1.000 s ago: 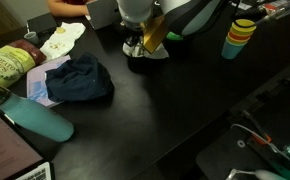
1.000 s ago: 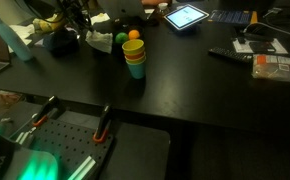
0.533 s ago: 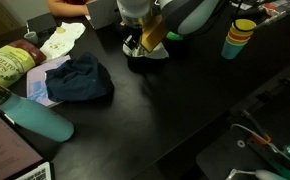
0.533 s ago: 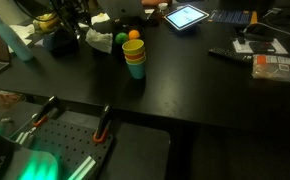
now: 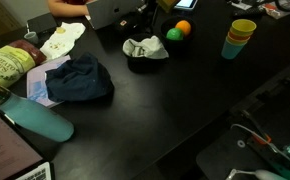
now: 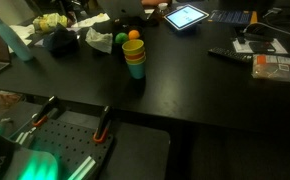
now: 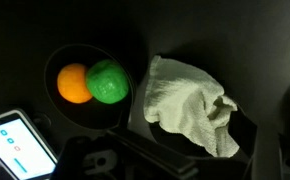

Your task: Remove the red object from the bowl then place it on the white towel then wrap it in the towel and place the wrapped towel back in the black bowl

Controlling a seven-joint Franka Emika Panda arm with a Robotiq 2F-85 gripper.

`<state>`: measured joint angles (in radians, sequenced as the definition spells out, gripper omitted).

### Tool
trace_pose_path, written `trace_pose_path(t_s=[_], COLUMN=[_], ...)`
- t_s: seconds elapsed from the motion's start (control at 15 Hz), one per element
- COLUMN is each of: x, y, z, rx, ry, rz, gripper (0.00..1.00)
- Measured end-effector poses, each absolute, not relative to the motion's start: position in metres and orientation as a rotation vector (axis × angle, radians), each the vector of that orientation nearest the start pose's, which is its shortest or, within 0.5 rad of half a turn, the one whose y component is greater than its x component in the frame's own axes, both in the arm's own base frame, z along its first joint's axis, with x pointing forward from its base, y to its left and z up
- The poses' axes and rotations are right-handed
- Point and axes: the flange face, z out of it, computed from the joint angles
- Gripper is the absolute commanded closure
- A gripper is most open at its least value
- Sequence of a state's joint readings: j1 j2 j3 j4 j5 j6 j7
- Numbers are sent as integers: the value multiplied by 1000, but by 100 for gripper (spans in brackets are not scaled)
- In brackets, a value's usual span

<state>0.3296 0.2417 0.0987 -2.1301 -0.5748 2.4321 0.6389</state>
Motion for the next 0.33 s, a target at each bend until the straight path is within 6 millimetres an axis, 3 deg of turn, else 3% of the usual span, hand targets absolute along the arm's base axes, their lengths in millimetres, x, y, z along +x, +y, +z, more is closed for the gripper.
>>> trace_pose_path(t_s=[0.33], x=[501], y=[202], z=[345], rx=[-3331], ry=[-307], rz=[-179], gripper=[0])
